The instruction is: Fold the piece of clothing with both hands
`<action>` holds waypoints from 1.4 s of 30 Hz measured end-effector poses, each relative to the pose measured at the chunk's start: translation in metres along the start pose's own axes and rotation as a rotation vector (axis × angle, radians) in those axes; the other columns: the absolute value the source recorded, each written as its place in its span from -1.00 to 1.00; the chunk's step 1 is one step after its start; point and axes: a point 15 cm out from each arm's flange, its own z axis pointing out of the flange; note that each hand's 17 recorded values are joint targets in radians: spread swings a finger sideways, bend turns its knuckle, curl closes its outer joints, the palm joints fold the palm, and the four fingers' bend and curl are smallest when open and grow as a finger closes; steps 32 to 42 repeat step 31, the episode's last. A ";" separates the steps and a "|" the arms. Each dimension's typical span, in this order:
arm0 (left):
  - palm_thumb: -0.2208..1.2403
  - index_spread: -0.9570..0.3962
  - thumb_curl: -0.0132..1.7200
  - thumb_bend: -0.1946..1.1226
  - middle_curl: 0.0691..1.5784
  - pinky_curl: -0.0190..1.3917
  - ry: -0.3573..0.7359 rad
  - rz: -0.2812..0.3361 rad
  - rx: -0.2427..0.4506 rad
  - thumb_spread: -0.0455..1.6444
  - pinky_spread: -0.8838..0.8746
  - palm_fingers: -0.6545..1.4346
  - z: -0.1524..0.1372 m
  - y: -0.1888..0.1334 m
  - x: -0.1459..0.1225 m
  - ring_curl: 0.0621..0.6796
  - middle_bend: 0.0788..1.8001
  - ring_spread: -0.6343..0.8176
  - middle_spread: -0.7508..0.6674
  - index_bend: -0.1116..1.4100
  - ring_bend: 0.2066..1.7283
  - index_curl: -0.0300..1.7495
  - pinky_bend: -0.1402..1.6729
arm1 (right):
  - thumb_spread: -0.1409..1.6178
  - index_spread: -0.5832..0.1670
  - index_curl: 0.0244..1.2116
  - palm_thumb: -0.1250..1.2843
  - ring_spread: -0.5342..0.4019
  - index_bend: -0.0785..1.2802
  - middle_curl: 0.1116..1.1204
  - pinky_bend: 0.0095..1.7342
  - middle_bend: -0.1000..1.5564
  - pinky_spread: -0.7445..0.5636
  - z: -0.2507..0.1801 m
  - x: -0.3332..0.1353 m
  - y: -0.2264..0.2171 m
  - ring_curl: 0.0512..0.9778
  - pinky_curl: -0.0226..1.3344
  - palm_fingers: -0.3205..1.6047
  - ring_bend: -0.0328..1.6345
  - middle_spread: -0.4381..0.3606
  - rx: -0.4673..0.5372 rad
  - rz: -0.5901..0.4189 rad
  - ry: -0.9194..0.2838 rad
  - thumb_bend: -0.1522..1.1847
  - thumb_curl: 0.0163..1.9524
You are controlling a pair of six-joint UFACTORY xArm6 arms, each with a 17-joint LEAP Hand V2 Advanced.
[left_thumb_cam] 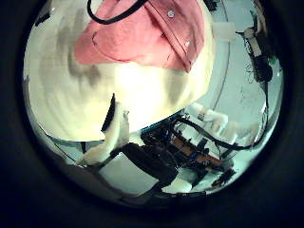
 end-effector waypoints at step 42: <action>0.03 0.50 -0.59 -0.74 -0.64 -0.54 -0.076 -0.002 0.063 0.38 0.51 -0.27 -0.086 0.118 0.102 -0.54 -0.86 0.50 0.40 -0.65 -0.57 -0.64 -0.47 | 0.66 -0.42 -0.51 -0.08 0.62 -0.64 -0.56 -0.37 -0.63 0.82 -0.046 -0.006 0.308 -0.62 -0.55 -0.58 -0.41 0.24 -0.477 0.522 -0.265 -0.81 -0.70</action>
